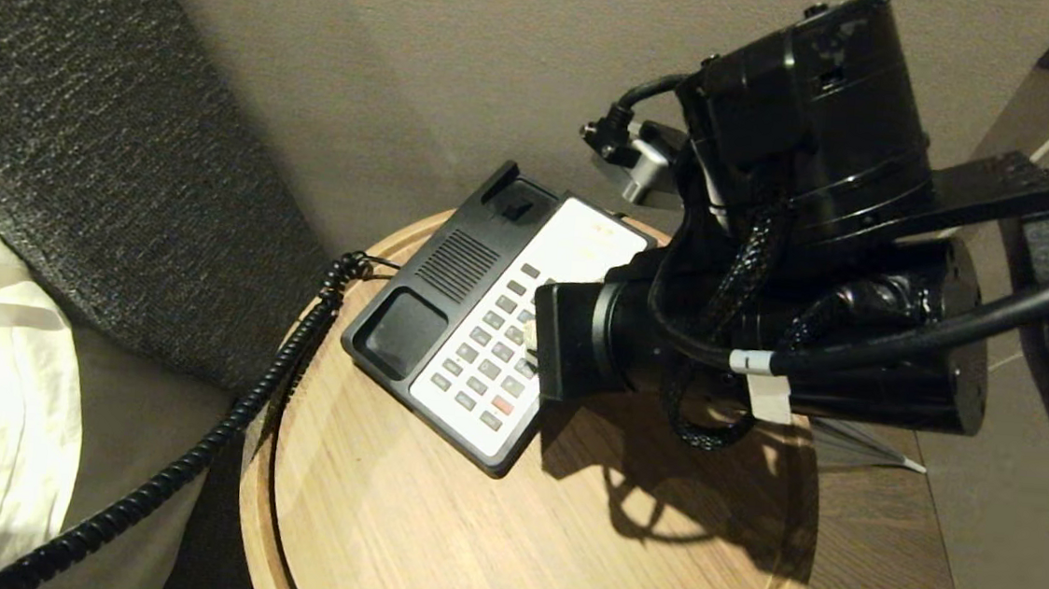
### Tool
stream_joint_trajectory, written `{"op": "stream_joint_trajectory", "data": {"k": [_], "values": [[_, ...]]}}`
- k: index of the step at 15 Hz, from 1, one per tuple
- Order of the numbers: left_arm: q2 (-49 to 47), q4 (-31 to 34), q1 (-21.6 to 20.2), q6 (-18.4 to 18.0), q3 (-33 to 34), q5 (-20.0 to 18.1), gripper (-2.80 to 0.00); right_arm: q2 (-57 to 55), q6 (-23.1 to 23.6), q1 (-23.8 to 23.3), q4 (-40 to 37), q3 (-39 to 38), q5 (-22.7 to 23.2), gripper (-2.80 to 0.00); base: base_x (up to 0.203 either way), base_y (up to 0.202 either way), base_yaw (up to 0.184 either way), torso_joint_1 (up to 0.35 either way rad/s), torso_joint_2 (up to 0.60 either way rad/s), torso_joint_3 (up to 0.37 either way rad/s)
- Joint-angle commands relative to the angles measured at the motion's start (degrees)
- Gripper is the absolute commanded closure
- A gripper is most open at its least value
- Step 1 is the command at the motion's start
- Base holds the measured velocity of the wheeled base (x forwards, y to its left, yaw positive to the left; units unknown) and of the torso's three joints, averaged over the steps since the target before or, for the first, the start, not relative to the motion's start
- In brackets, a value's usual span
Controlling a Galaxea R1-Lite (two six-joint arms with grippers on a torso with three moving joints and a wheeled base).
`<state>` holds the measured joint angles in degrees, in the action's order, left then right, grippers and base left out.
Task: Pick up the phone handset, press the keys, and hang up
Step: Dial the number
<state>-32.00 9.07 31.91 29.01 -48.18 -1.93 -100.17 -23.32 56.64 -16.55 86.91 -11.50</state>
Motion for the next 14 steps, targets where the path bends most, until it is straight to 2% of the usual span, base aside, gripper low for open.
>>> {"op": "stream_joint_trajectory", "data": {"k": [1, 14], "values": [[-0.08, 0.07, -0.01, 0.17, 0.01, -0.1, 0.0, 0.41, -0.07, 0.05, -0.31, -0.59, -0.09, 0.0, 0.0, 0.0, 0.0, 0.0, 0.0, 0.0], [-0.17, 0.07, -0.1, 0.89, 0.01, -0.53, 0.0, -1.62, -0.06, -0.04, -0.17, -1.92, 0.77, 0.0, 0.0, 0.0, 0.0, 0.0, 0.0, 0.0]]}}
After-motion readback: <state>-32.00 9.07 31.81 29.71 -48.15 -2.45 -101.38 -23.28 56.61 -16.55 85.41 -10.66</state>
